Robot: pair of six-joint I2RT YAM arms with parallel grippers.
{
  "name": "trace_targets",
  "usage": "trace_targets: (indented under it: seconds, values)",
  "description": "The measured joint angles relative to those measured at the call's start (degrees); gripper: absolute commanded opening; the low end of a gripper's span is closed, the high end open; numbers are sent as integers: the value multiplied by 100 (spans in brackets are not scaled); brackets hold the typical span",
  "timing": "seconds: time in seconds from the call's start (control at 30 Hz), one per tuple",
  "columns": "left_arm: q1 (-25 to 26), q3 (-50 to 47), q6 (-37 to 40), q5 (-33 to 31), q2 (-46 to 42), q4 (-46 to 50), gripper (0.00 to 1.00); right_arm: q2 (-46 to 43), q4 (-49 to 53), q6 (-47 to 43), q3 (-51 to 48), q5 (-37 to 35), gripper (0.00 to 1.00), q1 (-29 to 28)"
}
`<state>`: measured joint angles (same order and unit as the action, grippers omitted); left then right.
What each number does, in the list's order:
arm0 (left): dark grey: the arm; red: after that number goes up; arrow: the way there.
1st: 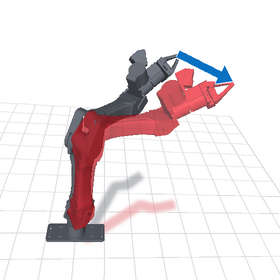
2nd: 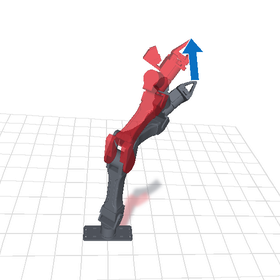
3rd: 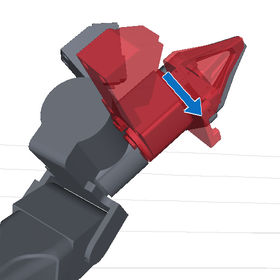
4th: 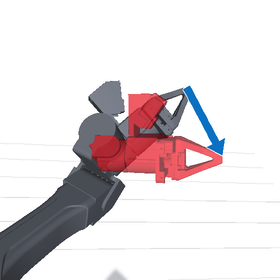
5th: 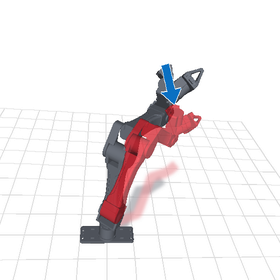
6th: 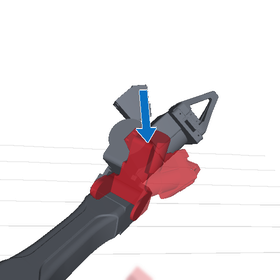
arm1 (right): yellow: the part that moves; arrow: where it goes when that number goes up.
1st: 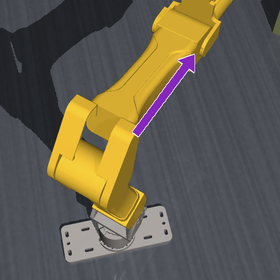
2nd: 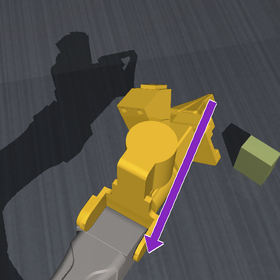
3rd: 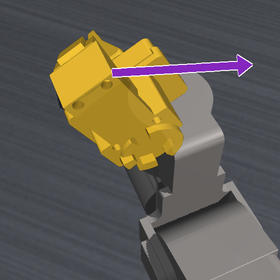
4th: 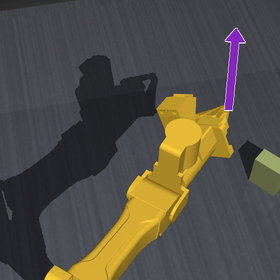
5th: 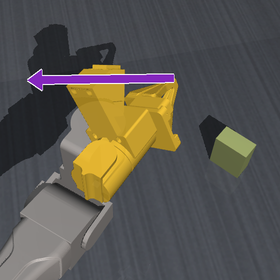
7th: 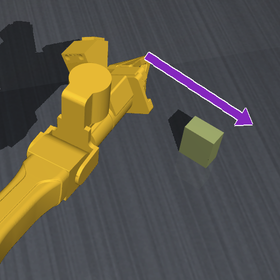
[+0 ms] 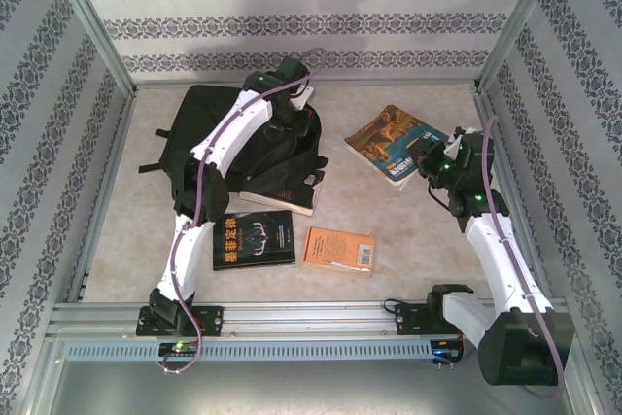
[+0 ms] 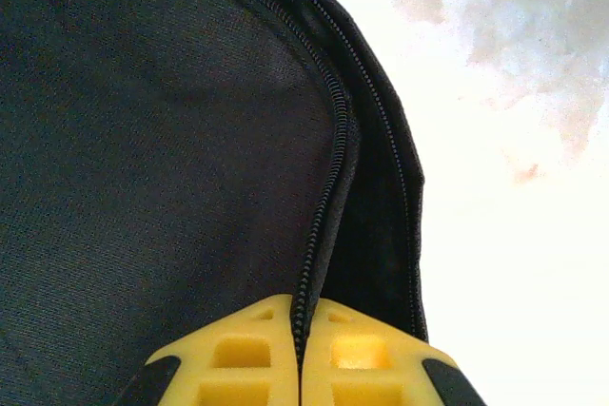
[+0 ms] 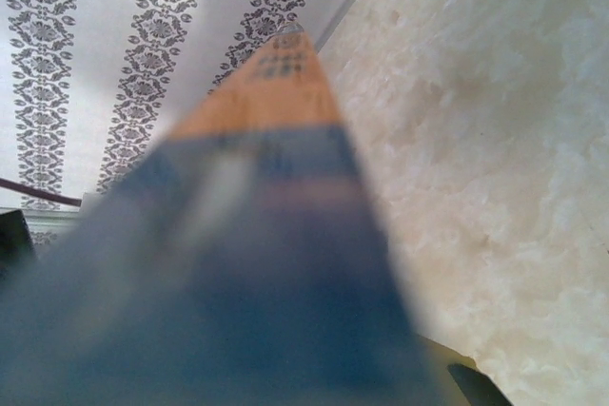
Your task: Pack the student bag
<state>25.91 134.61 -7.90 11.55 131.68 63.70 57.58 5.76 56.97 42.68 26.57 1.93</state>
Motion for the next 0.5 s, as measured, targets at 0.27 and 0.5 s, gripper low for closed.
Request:
trace_targets:
  seconds: [0.27,0.5]
  values:
    - [-11,-1182,-70,-326,-1742,-470,0,297,-17,-17,400,337,0,-527]
    - [-295,-2990,-337,-623,-3978,-1491,0,826,-256,293,1045,741,0,-1154]
